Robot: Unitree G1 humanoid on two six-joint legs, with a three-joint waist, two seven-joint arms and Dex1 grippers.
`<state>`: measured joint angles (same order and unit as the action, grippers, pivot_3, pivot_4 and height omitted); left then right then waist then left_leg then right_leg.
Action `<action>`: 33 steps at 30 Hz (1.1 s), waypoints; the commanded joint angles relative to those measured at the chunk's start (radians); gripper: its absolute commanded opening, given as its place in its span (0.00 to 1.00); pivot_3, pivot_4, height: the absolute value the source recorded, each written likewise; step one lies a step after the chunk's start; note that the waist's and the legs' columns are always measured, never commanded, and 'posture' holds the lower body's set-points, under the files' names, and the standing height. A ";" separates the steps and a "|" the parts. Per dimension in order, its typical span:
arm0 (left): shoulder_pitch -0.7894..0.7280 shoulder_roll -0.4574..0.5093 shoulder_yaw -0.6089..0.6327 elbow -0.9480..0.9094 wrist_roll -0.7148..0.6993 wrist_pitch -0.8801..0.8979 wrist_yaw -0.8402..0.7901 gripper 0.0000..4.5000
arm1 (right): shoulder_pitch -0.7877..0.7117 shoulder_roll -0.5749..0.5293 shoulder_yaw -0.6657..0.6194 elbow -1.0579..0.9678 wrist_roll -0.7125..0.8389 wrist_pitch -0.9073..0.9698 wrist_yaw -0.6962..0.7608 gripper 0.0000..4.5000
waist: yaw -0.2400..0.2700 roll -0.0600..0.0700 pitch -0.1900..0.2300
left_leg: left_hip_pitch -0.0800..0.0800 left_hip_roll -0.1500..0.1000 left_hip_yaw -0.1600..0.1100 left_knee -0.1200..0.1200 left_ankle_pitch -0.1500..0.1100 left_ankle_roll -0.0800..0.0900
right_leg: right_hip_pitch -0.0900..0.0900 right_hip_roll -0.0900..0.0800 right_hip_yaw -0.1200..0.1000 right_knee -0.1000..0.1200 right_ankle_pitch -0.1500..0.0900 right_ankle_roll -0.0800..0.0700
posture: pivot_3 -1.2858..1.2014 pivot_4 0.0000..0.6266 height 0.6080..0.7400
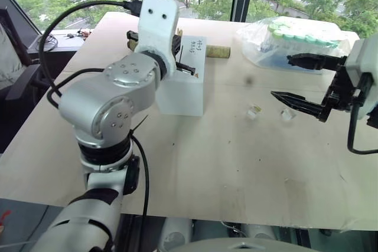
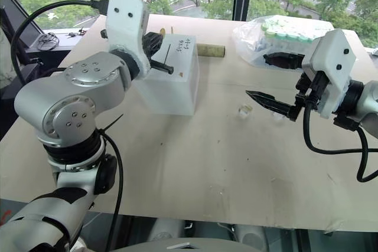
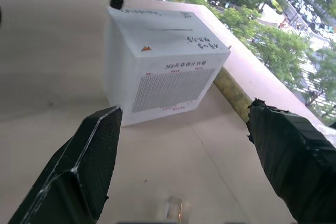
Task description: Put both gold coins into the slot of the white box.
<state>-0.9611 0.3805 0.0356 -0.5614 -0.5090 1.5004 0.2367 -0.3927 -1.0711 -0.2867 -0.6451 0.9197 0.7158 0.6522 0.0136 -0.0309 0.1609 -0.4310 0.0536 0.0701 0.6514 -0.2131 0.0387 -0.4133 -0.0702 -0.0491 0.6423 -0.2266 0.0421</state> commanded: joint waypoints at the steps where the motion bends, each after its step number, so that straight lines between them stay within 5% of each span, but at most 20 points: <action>1: -0.034 -0.055 0.035 0.020 0.119 0.057 0.067 0.00 | -0.023 0.000 -0.043 0.024 0.003 -0.023 0.046 0.91 | 0.002 0.000 0.000 | 0.000 0.000 0.000 0.000 0.000 0.000 | 0.000 0.000 0.000 0.000 0.000 0.000 | 0.52 0.24 1.00; 33: -0.076 -0.197 0.063 0.156 0.271 0.114 -0.064 0.00 | -0.107 0.009 -0.089 0.158 0.019 -0.023 0.171 0.91 | 0.003 -0.002 0.001 | 0.000 0.000 0.000 0.000 0.000 0.000 | 0.000 -0.001 0.000 0.000 0.000 0.000 | 0.52 0.24 1.00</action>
<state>-1.0177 0.1890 0.0894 -0.3930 -0.2483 1.6125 0.1757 -0.4939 -1.0458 -0.3329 -0.4714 0.9419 0.6975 0.8200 0.0162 -0.0324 0.1618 -0.4313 0.0535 0.0703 0.6519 -0.2131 0.0386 -0.4133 -0.0708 -0.0491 0.6427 -0.2261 0.0422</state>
